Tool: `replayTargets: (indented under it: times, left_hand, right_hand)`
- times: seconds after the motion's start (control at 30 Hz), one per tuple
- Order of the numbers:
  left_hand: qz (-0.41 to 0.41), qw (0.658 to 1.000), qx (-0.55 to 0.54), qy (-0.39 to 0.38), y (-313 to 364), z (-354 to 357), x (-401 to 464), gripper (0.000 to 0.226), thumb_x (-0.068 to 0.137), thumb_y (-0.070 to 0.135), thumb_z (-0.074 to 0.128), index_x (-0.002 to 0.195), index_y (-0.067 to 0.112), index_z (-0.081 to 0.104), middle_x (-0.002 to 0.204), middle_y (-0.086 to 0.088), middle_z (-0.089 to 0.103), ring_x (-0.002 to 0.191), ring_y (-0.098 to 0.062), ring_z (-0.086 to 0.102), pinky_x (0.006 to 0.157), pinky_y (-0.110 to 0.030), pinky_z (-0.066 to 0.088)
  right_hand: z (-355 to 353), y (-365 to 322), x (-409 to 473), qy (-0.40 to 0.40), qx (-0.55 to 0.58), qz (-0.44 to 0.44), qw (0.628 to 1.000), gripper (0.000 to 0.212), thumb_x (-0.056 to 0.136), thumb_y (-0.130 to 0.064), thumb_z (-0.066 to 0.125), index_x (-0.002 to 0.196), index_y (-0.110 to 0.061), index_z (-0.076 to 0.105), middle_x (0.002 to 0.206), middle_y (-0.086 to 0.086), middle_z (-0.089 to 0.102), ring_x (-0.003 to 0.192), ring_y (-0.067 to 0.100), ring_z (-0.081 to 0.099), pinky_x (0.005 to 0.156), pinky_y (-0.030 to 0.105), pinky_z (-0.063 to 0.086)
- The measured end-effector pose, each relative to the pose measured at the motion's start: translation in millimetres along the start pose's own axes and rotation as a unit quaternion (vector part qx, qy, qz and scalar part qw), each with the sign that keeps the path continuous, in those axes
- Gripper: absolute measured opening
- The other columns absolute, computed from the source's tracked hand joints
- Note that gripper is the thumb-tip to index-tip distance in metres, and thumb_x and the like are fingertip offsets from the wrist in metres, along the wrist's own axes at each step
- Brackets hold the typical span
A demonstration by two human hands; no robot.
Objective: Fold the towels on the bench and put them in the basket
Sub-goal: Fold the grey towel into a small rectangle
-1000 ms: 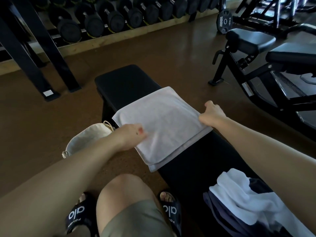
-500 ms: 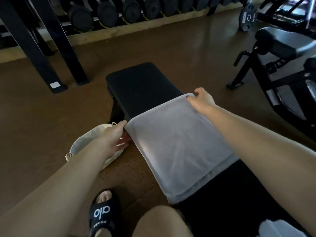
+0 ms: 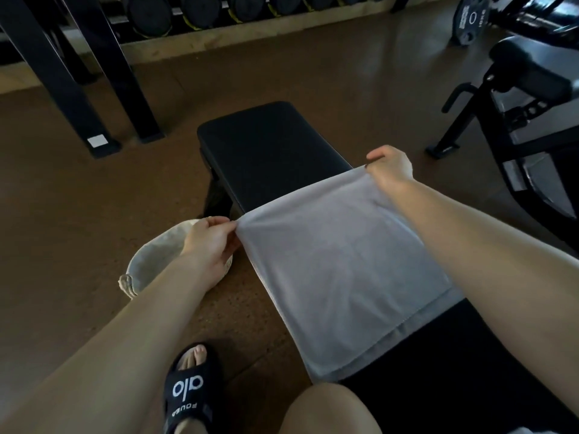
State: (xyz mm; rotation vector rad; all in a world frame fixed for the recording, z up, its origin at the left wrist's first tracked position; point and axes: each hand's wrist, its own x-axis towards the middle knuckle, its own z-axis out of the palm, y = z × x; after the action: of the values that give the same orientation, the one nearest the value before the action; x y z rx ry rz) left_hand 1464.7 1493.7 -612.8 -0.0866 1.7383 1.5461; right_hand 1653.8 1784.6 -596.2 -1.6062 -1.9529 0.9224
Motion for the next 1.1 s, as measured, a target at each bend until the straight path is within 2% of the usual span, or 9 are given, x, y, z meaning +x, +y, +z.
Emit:
replayTargets:
  times: [0.1, 0.27, 0.4, 0.5, 0.6, 0.67, 0.77, 0.9, 1.1]
  left_hand:
    - [0.044, 0.997, 0.031, 0.05, 2, 4, -3, 0.017, 0.096, 0.003, 0.066, 0.111, 0.01, 0.069, 0.113, -0.011, 0.069, 0.101, -0.023, 0.07, 0.086, -0.035, 0.062]
    - [0.081, 0.991, 0.078, 0.069, 3, 12, -5, 0.014, 0.096, 0.011, 0.066, 0.107, 0.018, 0.072, 0.112, -0.005, 0.07, 0.103, -0.02, 0.068, 0.093, -0.039, 0.059]
    - [0.034, 0.999, 0.008, 0.04, 7, 17, -15, 0.025, 0.099, 0.02, 0.063, 0.123, 0.023, 0.062, 0.115, -0.002, 0.068, 0.104, -0.021, 0.067, 0.086, -0.038, 0.06]
    - [0.03, 0.999, 0.033, 0.014, 4, 14, -21, 0.045, 0.099, 0.02, 0.064, 0.142, 0.023, 0.049, 0.124, -0.005, 0.062, 0.107, -0.023, 0.065, 0.079, -0.035, 0.059]
    - [0.037, 0.997, 0.067, -0.006, 0, 15, -28, 0.062, 0.097, 0.016, 0.067, 0.151, 0.025, 0.037, 0.133, -0.006, 0.054, 0.108, -0.023, 0.063, 0.072, -0.033, 0.057]
    - [0.035, 0.995, 0.095, -0.017, -3, 17, -34, 0.068, 0.095, 0.014, 0.069, 0.152, 0.023, 0.034, 0.132, -0.005, 0.054, 0.106, -0.022, 0.062, 0.068, -0.032, 0.056]
    - [0.005, 0.993, 0.109, -0.042, -9, 19, -44, 0.038, 0.096, 0.014, 0.066, 0.128, 0.013, 0.045, 0.116, -0.001, 0.063, 0.099, -0.019, 0.065, 0.064, -0.03, 0.055]
    - [-0.007, 0.987, 0.133, -0.088, -15, 21, -66, 0.008, 0.1, 0.009, 0.061, 0.107, 0.011, 0.062, 0.107, -0.003, 0.067, 0.096, -0.017, 0.065, 0.072, -0.032, 0.053]
    - [-0.023, 0.992, 0.058, -0.11, -15, 22, -86, 0.018, 0.102, 0.001, 0.052, 0.102, 0.014, 0.063, 0.113, -0.006, 0.068, 0.103, -0.021, 0.064, 0.088, -0.038, 0.054]
  right_hand:
    - [-3, 2, -1, 0.001, 0.016, -0.002, 1.0, 0.028, 0.093, -0.004, 0.061, 0.109, -0.024, 0.07, 0.118, 0.004, 0.07, 0.109, 0.02, 0.064, 0.083, 0.026, 0.046]
    - [-3, 7, -1, 0.01, 0.036, 0.003, 0.999, 0.03, 0.097, -0.005, 0.059, 0.123, -0.018, 0.066, 0.12, 0.001, 0.066, 0.103, 0.016, 0.059, 0.065, 0.016, 0.039]
    - [-6, 12, -2, -0.02, 0.03, 0.032, 0.999, 0.035, 0.095, -0.02, 0.067, 0.129, -0.019, 0.062, 0.122, 0.001, 0.063, 0.101, 0.016, 0.057, 0.076, 0.024, 0.042]
    - [-18, 14, -5, -0.048, 0.009, 0.034, 0.998, 0.041, 0.092, -0.028, 0.071, 0.131, -0.022, 0.06, 0.121, 0.0, 0.062, 0.101, 0.016, 0.059, 0.072, 0.026, 0.045]
    - [-28, 16, -14, -0.087, -0.036, 0.039, 0.995, 0.047, 0.09, -0.033, 0.073, 0.133, -0.023, 0.058, 0.121, 0.0, 0.059, 0.106, 0.019, 0.058, 0.083, 0.034, 0.049]
    - [-33, 19, -20, -0.106, -0.091, 0.036, 0.99, 0.036, 0.093, -0.035, 0.07, 0.125, -0.019, 0.062, 0.113, 0.002, 0.06, 0.1, 0.021, 0.059, 0.083, 0.037, 0.05]
    - [-42, 22, -32, -0.125, -0.141, 0.043, 0.981, 0.018, 0.098, -0.038, 0.064, 0.095, -0.021, 0.065, 0.101, 0.008, 0.067, 0.081, 0.018, 0.06, 0.074, 0.037, 0.053]
    - [-57, 31, -46, -0.144, -0.152, 0.063, 0.976, 0.034, 0.1, -0.048, 0.056, 0.091, -0.016, 0.059, 0.092, 0.004, 0.062, 0.079, 0.018, 0.06, 0.064, 0.032, 0.046]
    - [-77, 42, -65, -0.131, -0.124, 0.014, 0.983, 0.017, 0.101, -0.032, 0.061, 0.093, -0.019, 0.069, 0.096, 0.003, 0.067, 0.085, 0.018, 0.064, 0.061, 0.03, 0.047]
